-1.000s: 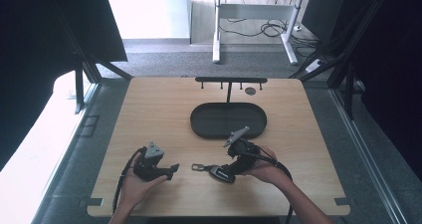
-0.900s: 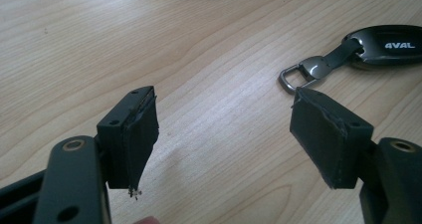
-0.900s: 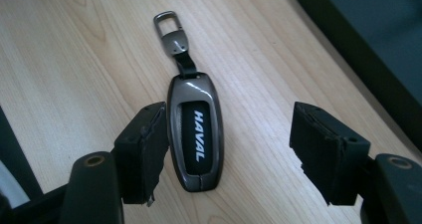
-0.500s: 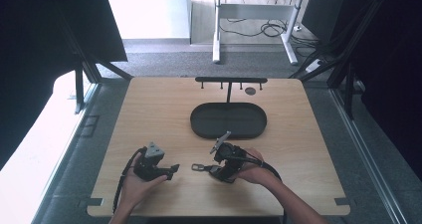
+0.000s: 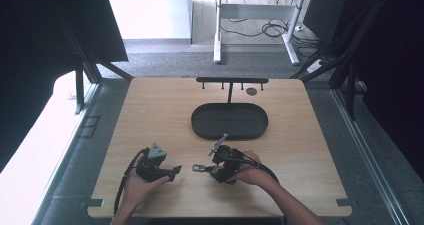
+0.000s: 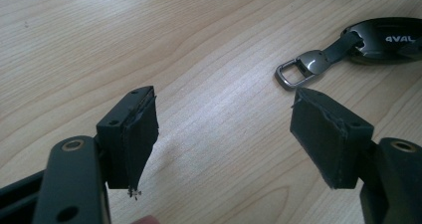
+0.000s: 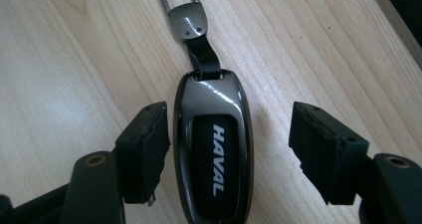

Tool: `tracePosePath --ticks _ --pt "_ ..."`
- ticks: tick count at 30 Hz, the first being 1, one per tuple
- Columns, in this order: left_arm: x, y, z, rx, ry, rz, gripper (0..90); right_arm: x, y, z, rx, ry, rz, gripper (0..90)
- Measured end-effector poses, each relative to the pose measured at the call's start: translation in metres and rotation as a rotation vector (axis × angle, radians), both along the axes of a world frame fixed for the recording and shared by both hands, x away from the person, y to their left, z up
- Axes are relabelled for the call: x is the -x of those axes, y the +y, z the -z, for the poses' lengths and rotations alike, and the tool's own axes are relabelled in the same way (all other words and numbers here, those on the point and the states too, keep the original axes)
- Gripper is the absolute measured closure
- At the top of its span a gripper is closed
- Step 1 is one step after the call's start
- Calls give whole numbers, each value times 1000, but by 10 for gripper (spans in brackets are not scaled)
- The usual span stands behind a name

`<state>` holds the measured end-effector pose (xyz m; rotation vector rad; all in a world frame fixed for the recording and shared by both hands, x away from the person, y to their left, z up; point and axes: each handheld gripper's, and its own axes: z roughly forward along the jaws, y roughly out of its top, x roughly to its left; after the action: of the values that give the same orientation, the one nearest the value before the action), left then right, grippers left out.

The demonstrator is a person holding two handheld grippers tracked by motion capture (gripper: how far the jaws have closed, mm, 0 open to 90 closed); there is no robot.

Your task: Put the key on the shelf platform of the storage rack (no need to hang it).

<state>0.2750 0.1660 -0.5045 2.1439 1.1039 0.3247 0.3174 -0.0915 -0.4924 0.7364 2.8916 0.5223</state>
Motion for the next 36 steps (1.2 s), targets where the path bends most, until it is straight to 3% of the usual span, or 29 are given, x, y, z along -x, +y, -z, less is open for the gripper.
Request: tracePosePath --ticks 18,28,30,36 --pt "-2 1 4 -18 8 0 272 -3 7 10 16 -2 -2 350" --pt "-2 1 4 -7 10 5 272 -5 9 14 25 17 -6 390" --pt "-2 2 3 16 18 18 272 -5 9 15 28 26 -5 405" --pt "-2 2 3 24 18 19 272 -7 8 15 20 37 -8 483"
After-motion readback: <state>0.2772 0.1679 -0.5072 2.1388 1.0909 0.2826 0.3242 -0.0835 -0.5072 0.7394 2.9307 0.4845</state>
